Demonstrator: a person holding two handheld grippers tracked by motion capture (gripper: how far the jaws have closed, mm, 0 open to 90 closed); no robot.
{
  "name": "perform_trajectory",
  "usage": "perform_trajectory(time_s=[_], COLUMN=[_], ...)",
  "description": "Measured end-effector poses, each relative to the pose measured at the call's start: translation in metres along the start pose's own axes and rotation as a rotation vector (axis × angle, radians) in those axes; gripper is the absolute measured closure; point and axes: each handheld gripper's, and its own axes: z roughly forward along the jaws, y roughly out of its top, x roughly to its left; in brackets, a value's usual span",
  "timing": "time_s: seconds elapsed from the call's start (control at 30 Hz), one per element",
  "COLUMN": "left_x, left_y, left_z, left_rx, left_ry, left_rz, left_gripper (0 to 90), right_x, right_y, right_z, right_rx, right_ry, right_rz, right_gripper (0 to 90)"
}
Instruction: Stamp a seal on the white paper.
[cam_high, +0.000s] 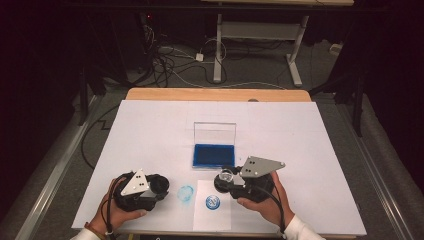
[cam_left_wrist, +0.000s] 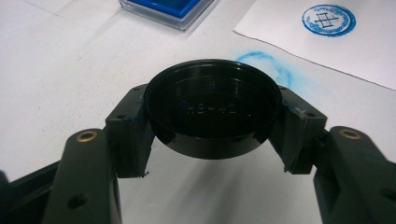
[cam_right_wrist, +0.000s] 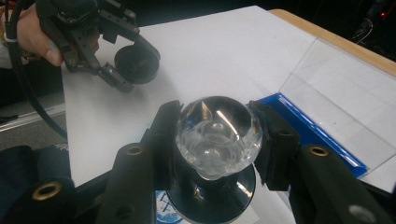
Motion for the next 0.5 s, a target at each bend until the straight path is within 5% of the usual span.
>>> perform_trajectory(time_s=[0.5], left_x=[0.0], left_y=[-0.001], left_z=[0.002], left_rx=[0.004], left_ry=[-0.009], left_rz=[0.002], left_gripper=[36.5], right_x=[-0.011], right_y=[0.004], right_z=[-0.01], right_rx=[-0.032], right_ry=[-0.041], right_rz=[0.015], right_gripper=[56.8])
